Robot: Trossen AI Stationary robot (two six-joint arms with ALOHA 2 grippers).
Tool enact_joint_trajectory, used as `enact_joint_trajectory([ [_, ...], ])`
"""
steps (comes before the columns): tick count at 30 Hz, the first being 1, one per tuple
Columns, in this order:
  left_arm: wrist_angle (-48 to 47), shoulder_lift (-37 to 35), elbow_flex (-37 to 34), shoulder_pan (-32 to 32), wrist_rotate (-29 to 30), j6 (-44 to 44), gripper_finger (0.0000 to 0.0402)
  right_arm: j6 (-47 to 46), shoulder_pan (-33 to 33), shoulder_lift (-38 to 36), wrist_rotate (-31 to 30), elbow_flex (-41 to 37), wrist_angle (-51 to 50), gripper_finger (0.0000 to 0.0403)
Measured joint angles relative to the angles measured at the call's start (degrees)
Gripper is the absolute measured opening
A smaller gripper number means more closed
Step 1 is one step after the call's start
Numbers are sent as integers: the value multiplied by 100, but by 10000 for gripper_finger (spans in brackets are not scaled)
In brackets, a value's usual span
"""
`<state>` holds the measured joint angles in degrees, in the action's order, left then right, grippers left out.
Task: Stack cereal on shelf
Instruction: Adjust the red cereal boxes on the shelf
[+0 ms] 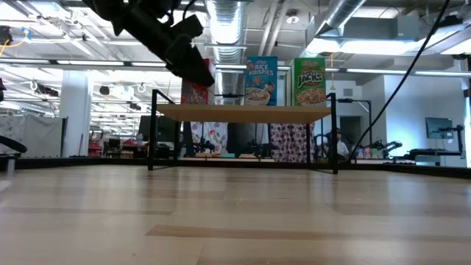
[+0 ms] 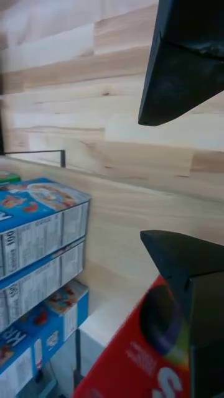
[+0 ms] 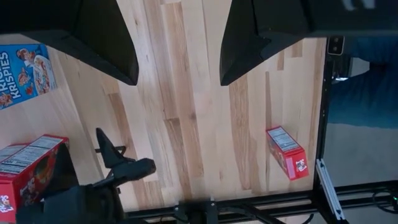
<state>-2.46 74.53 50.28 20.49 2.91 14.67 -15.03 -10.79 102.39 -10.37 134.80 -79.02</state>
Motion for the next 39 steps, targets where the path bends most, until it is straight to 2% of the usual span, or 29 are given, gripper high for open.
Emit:
enact_joint_trajectory([
  [15,244,19,0,166,79,93,279,0,1,0,0,0,178,250],
  [39,438,65,-4,137,-164,66,279,0,-1,0,0,0,182,250],
])
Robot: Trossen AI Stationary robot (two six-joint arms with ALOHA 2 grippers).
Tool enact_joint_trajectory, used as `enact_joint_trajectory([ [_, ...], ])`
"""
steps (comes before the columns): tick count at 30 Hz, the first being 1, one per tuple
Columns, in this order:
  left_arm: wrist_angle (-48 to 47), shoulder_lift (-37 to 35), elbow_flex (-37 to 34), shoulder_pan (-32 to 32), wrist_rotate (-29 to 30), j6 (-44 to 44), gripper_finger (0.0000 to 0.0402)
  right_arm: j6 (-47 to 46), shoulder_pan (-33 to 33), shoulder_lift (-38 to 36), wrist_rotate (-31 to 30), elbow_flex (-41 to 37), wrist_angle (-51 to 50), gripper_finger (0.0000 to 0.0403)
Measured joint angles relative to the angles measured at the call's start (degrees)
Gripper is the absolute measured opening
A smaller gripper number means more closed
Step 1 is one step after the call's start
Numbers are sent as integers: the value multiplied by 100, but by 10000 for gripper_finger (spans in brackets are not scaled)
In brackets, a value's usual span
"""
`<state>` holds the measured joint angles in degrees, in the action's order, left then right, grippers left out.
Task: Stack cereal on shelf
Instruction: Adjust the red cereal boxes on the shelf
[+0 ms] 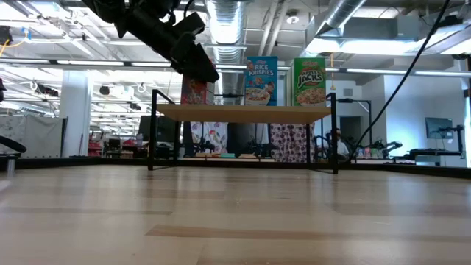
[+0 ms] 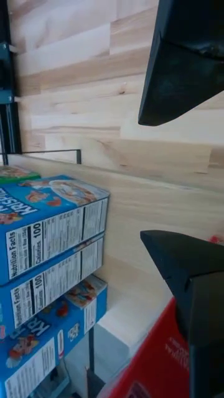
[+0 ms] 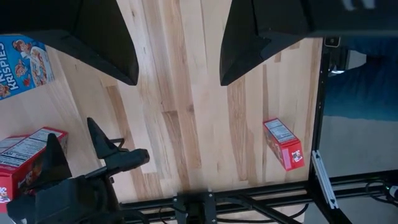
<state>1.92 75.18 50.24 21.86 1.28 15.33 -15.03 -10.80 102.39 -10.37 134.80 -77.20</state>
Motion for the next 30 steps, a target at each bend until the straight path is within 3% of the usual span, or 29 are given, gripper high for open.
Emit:
enact_joint_trajectory([
  [7,-340,-72,0,-133,249,-271,279,-1,0,0,0,0,8,250],
  [13,-507,-214,0,-250,994,-580,279,0,-1,0,0,0,8,250],
  [17,-492,-209,0,-324,1543,-1305,279,-1,-1,-1,0,0,8,250],
  [30,-190,-96,0,-516,2191,-1820,279,0,1,0,0,0,8,250],
])
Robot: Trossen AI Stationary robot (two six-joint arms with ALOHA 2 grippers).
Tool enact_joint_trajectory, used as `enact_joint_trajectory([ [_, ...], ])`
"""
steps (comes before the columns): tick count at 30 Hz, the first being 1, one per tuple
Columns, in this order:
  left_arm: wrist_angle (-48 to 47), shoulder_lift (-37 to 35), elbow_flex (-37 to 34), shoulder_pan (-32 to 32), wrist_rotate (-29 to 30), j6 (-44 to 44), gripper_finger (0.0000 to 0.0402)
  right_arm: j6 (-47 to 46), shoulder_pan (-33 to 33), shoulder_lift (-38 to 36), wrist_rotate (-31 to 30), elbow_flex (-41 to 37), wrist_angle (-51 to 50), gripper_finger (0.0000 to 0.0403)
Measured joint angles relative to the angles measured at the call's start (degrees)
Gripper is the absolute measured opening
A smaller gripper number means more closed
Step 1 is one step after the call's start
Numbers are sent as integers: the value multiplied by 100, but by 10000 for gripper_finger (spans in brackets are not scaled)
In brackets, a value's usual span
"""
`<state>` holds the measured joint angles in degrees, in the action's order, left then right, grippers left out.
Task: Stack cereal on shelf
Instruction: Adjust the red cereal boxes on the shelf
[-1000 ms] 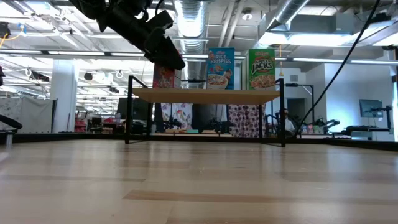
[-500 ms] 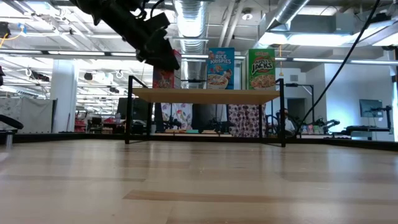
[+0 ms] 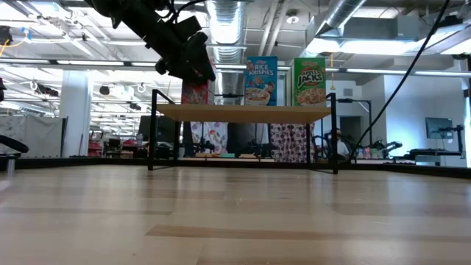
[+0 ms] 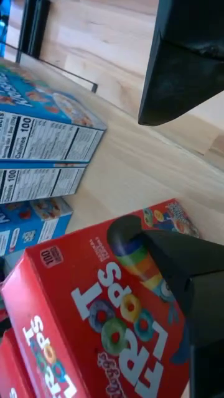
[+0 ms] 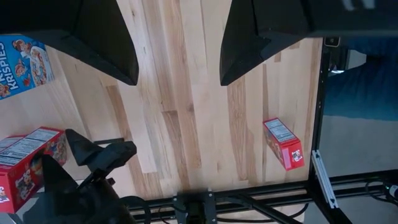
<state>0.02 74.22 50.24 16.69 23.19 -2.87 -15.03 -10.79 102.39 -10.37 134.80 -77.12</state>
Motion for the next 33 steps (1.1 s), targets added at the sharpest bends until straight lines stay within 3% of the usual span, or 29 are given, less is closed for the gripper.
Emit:
enact_joint_trajectory([
  [21,-451,-182,4,-383,259,-265,279,0,-1,0,0,0,1,250],
  [28,-260,-439,2,-676,260,597,279,-1,-1,0,0,0,5,250],
  [33,-763,-752,2,-696,423,908,279,-2,0,0,0,0,4,250],
])
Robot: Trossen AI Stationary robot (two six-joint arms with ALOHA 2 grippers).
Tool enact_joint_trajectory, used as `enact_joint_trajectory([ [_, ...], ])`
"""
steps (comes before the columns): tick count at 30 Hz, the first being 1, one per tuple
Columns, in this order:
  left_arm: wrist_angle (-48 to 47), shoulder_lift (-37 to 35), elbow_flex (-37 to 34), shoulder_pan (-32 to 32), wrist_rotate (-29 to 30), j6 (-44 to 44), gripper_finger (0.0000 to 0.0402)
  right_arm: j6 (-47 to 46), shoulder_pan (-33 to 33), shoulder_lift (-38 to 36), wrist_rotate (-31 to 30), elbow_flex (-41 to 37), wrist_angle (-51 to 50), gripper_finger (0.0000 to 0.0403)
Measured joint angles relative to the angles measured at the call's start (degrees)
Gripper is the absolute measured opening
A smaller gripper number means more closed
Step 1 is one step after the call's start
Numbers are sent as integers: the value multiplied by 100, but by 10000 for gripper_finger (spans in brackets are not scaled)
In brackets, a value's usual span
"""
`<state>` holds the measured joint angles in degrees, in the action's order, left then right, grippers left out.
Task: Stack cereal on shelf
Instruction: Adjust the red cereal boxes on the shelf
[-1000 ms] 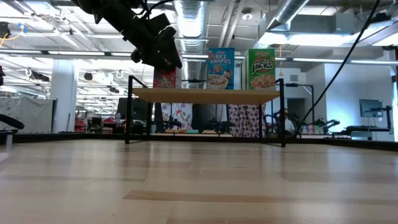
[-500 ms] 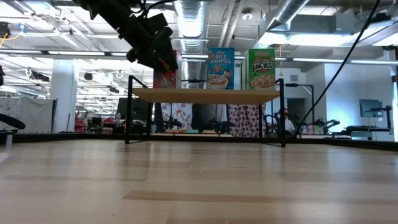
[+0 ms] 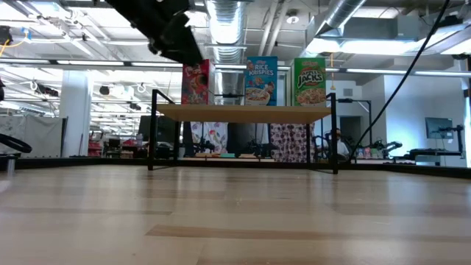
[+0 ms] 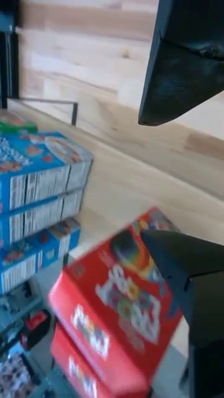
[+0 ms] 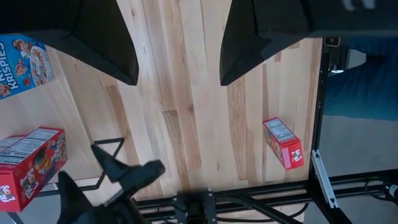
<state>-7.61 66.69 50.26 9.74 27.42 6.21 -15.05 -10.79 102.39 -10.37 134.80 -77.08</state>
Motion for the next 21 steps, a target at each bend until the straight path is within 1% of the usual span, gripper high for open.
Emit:
enact_joint_trajectory([
  [4,-414,-290,-2,0,236,115,279,2,-2,0,0,0,2,250],
  [11,-606,-746,-2,17,791,586,279,2,-1,0,0,0,9,250],
  [21,-1220,-1459,-2,77,840,715,279,2,-1,0,0,0,6,250],
])
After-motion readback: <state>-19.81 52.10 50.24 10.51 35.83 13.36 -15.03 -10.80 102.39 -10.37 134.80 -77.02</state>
